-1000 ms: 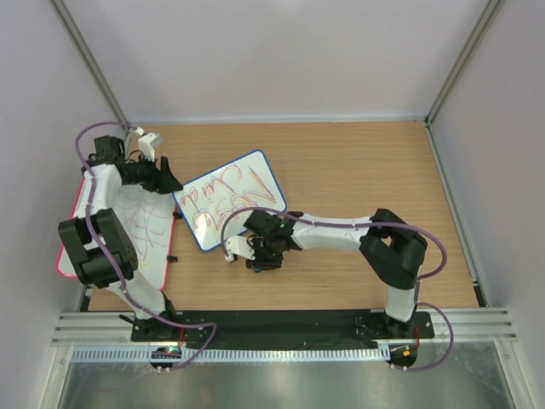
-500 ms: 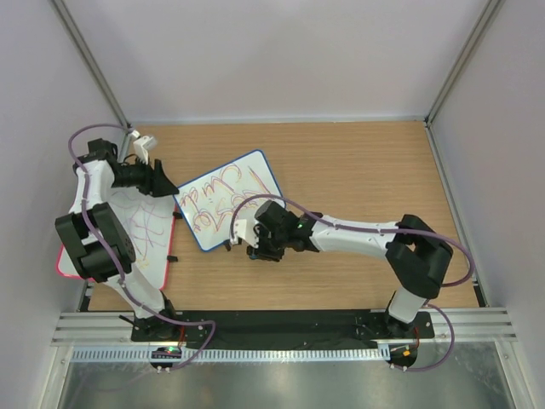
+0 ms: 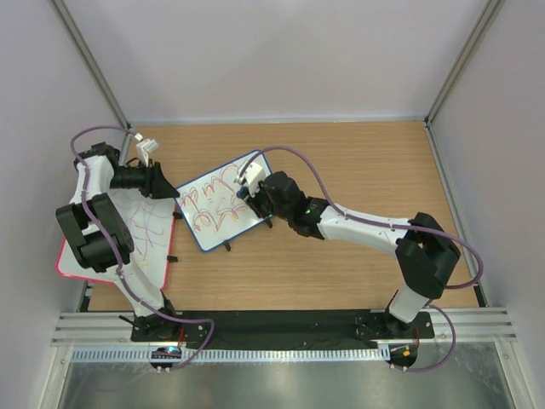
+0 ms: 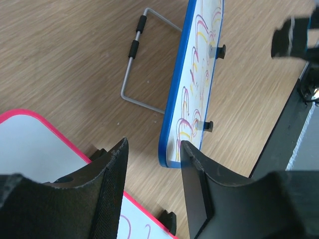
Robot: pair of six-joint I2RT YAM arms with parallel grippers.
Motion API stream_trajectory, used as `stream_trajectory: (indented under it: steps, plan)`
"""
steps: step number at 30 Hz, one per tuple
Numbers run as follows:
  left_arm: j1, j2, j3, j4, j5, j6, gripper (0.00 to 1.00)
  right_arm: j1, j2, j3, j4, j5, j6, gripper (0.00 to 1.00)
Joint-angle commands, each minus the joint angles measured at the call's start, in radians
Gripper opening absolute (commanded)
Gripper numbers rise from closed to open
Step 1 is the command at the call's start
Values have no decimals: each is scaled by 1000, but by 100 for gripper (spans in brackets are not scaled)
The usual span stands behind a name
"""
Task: Erase the whiteboard
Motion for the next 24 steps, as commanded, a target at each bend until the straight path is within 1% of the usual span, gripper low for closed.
stream_trajectory:
  steps: [1, 4, 7, 11, 13, 14, 16, 17, 19, 21, 24]
  plan:
    - [0, 24, 40, -65, 43, 65, 47, -31, 63, 93, 179, 253, 94, 1]
    - [-6, 50, 57, -99, 36, 96, 45, -35, 152, 179, 203, 341, 89, 1]
    - [-6, 64, 81, -153, 39, 143, 41, -41, 244, 291, 219, 392, 80, 1]
    - [-6, 62, 92, -167, 39, 162, 34, -49, 343, 372, 223, 413, 82, 1]
    - [-6, 61, 98, -179, 39, 177, 29, -50, 366, 392, 226, 415, 91, 1]
    - [-6, 62, 98, -179, 39, 179, 23, -50, 387, 409, 218, 416, 97, 1]
    - [-11, 64, 98, -188, 38, 188, 18, -49, 404, 429, 186, 420, 109, 1]
    - [-14, 64, 100, -188, 38, 193, 15, -47, 412, 435, 178, 420, 132, 1]
    - [-14, 70, 101, -194, 33, 205, 10, -43, 415, 425, 180, 423, 145, 1]
    - [-15, 76, 104, -199, 27, 211, 0, -37, 424, 426, 170, 426, 146, 1]
    - [-22, 75, 104, -200, 23, 223, 0, -20, 450, 455, 132, 417, 148, 1]
